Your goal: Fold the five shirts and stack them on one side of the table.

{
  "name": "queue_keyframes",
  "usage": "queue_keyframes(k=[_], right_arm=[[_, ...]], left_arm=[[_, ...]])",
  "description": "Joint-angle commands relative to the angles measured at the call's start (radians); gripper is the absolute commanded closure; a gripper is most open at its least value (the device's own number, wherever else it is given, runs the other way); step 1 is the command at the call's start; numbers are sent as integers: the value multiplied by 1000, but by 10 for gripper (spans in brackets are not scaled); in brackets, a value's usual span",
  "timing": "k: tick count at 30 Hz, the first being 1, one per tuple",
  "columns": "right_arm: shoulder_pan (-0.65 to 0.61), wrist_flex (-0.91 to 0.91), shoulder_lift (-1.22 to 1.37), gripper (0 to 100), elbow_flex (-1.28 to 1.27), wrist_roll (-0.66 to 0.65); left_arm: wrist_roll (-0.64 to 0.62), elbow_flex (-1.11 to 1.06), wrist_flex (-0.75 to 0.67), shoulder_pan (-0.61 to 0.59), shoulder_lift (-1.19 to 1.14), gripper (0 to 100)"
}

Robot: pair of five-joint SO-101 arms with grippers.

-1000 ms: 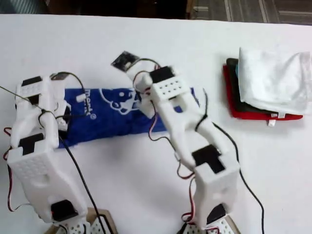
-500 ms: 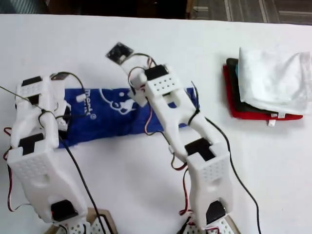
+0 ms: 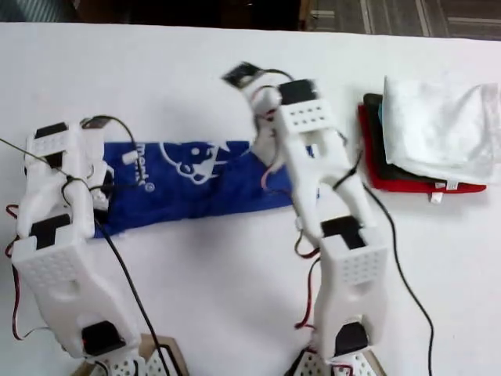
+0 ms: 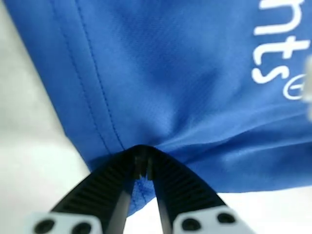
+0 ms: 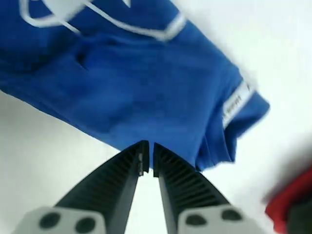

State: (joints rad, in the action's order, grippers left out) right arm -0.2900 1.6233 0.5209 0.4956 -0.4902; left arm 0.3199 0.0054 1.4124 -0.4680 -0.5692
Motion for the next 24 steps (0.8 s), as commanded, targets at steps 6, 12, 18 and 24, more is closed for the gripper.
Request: queue_keyframes(k=[6,12,18,24], right_arm=[[91,-73,-15,977,-215,2],[173,-245,-15,977,-367,-25],[211,-202,-24,977,-405,-75],[140,-194,-182,977,-400,-77]], left_arm=[[0,15,-9,0,-28,974],[0,12,-9,0,-28,974],[0,15,-9,0,-28,974],[0,16,-9,0,-28,974]])
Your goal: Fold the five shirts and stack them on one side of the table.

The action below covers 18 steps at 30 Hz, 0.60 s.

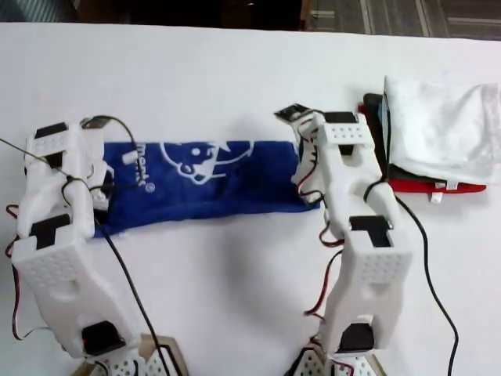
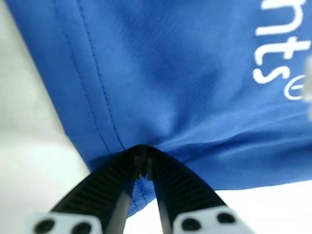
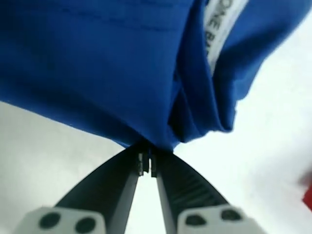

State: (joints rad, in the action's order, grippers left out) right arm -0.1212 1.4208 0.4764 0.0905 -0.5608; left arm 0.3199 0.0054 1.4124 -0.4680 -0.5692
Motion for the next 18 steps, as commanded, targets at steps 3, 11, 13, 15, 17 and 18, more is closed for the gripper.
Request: queue_keyframes(k=[3,11,13,15,17,18], right_arm=[[-87,5,-274,977,5,-6],[-321,-136,-346,977,-98,3],[-354,-185,-306,977,-127,3],[-367,-231,-259,977,-129,5],[-371,-274,-214,977,-110,5],[-371,-295,-191,977,-98,9]], left_arm=[[0,15,-9,0,-28,974],[0,15,-9,0,-28,974],[-2,15,-9,0,-28,974],[-2,15,-9,0,-28,974],[-2,15,-9,0,-28,974],[-3,15,-9,0,-28,974]])
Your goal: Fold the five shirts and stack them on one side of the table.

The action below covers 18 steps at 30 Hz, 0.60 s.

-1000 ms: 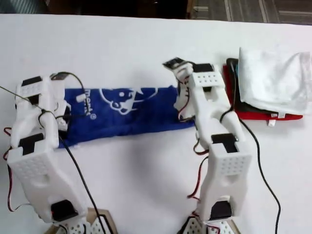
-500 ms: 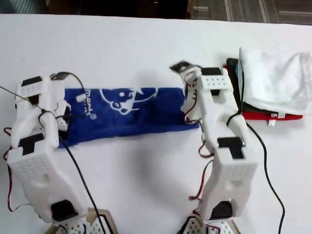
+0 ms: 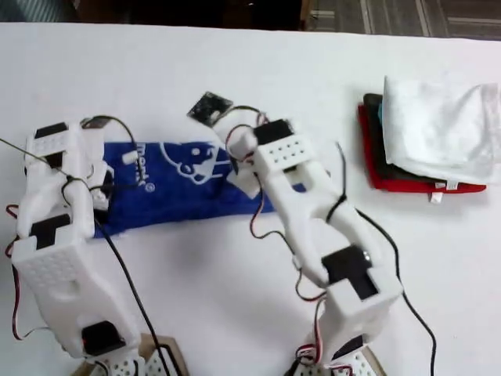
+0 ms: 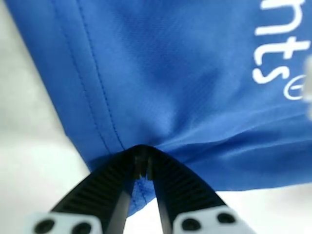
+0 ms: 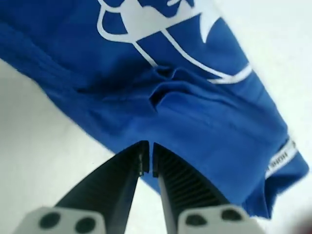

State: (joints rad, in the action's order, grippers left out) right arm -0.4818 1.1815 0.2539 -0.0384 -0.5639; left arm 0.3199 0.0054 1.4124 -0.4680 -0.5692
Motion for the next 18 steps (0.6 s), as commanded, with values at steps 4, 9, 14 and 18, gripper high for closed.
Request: queue_keyframes(k=[4,9,14,18], right_arm=[[-12,-93,124,977,114,107],[-8,-79,197,977,232,140],[-18,15,197,977,315,140],[-16,71,191,977,341,141]], left_arm=[[-3,15,-9,0,-28,974],[-3,15,-9,0,-28,974],[-5,15,-9,0,-28,974],[-5,15,-9,0,-28,974]])
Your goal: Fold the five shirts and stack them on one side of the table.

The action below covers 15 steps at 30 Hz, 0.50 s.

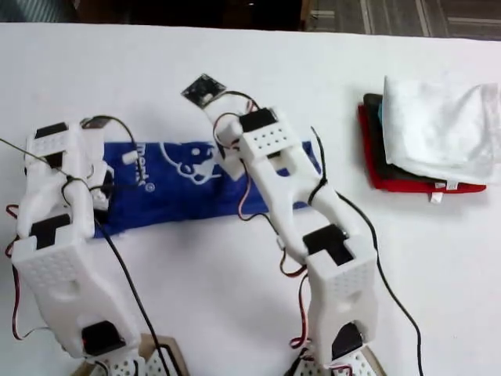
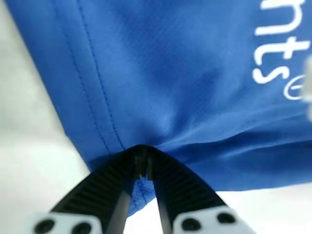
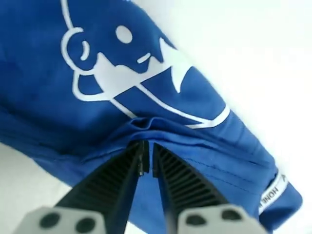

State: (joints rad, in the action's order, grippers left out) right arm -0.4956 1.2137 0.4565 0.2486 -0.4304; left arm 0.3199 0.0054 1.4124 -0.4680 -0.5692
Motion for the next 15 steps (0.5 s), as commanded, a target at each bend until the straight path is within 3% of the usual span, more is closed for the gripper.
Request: queue_keyframes(k=[1,9,15], right_arm=[[10,64,-27,977,63,8],[142,188,-278,977,23,114],[182,188,-490,977,-233,114]], left_arm=[[-5,15,-9,0,-28,974],[-8,58,40,21,52,974],[-5,159,144,21,259,974]])
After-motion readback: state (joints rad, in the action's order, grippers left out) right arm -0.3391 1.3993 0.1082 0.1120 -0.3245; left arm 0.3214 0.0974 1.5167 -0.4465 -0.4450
